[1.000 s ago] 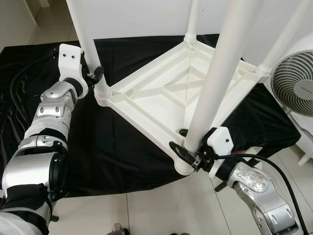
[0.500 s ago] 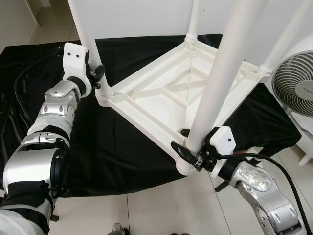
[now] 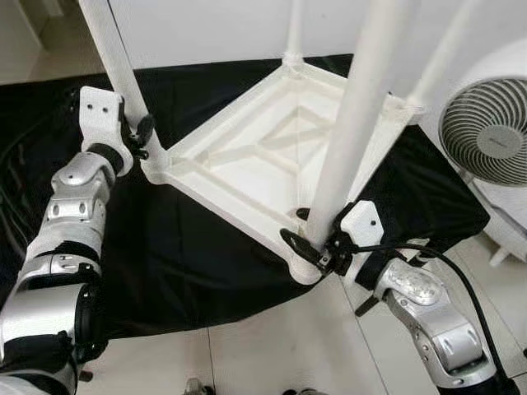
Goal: Building children table
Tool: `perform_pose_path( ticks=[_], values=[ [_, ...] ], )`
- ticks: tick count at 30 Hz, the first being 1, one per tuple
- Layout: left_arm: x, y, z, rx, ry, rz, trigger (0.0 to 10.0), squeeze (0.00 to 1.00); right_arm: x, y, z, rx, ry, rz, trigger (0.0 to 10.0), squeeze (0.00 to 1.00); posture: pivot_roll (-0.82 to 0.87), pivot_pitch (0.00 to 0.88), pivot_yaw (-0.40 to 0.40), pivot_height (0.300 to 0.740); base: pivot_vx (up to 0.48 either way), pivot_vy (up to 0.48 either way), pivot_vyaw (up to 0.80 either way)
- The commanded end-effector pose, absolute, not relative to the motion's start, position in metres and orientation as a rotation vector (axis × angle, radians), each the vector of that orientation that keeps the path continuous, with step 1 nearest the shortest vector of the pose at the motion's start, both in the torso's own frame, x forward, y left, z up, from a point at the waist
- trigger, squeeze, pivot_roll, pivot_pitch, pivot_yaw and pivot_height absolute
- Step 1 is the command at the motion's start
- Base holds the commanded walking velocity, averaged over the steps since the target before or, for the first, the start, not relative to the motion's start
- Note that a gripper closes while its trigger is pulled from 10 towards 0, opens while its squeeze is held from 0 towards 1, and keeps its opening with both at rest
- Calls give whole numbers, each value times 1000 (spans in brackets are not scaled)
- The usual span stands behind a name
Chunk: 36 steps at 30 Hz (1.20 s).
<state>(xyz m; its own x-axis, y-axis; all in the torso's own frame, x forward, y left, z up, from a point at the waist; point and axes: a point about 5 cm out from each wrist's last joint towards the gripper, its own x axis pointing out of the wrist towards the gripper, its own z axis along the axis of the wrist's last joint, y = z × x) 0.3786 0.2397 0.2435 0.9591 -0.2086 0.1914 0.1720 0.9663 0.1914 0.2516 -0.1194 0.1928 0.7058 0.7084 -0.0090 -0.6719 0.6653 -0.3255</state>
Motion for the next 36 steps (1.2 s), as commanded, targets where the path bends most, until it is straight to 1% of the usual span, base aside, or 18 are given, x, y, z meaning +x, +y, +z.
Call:
perform_pose_path(
  ticks=[1, 3, 4, 5, 8, 9, 11, 12, 14, 15, 19, 20, 26, 30, 31, 32, 34, 36],
  values=[
    [357, 249, 253, 199, -266, -294, 0, 0, 263, -142, 185, -426, -50, 647, 10000, 0, -54, 141, 22, 740, 0, 0, 0],
    [357, 249, 253, 199, -266, -294, 0, 0, 263, -142, 185, -426, -50, 647, 10000, 0, -54, 141, 22, 740, 0, 0, 0],
    [346, 245, 254, 216, -273, -370, 0, 0, 266, -144, 186, -432, -57, 636, 10000, 0, -53, 141, 21, 740, 0, 0, 0],
    [346, 245, 254, 216, -273, -370, 0, 0, 266, -144, 186, -432, -57, 636, 10000, 0, -53, 141, 21, 740, 0, 0, 0],
    [323, 234, 253, 250, -242, -557, 0, 0, 274, -147, 190, -437, -78, 589, 10000, 0, -53, 140, 22, 740, 0, 0, 0],
    [323, 234, 253, 250, -242, -557, 0, 0, 274, -147, 190, -437, -78, 589, 10000, 0, -53, 140, 22, 740, 0, 0, 0],
    [304, 224, 248, 277, -186, -698, 0, 0, 278, -150, 192, -438, -92, 548, 10000, 0, -55, 142, 24, 740, 0, 0, 0],
    [304, 224, 248, 277, -186, -698, 0, 0, 278, -150, 192, -438, -92, 548, 10000, 0, -55, 142, 24, 740, 0, 0, 0],
    [291, 216, 245, 284, -146, -792, 0, 0, 282, -153, 192, -438, -97, 509, 10000, 0, -55, 143, 25, 740, 0, 0, 0],
    [291, 216, 245, 284, -146, -792, 0, 0, 282, -153, 192, -438, -97, 509, 10000, 0, -55, 143, 25, 740, 0, 0, 0],
    [261, 191, 242, 250, -95, -989, 0, 0, 288, -157, 192, -432, -100, 446, 10000, 0, -54, 146, 29, 740, 0, 0, 0],
    [261, 191, 242, 250, -95, -989, 0, 0, 288, -157, 192, -432, -100, 446, 10000, 0, -54, 146, 29, 740, 0, 0, 0],
    [248, 171, 241, 187, -94, -1037, 0, 0, 296, -161, 191, -441, -100, 389, 10000, 0, -52, 147, 29, 740, 0, 0, 0],
    [246, 167, 242, 164, -94, -1032, 0, 0, 299, -162, 192, -447, -108, 367, 10000, 0, -52, 147, 29, 740, 0, 0, 0],
    [246, 164, 242, 149, -97, -1031, 0, 0, 304, -161, 196, -437, -126, 328, 10000, 0, -52, 147, 29, 740, 0, 0, 0],
    [246, 164, 242, 149, -97, -1031, 0, 0, 304, -161, 196, -437, -126, 328, 10000, 0, -52, 147, 29, 740, 0, 0, 0],
    [242, 159, 244, 117, -91, -1053, 0, 0, 314, -161, 204, -439, -164, 206, 10000, 0, -54, 145, 27, 740, 0, 0, 0],
    [239, 157, 244, 106, -86, -1078, 0, 0, 317, -157, 205, -432, -174, 188, 10000, 0, -53, 144, 27, 740, 0, 0, 0]
  ],
)
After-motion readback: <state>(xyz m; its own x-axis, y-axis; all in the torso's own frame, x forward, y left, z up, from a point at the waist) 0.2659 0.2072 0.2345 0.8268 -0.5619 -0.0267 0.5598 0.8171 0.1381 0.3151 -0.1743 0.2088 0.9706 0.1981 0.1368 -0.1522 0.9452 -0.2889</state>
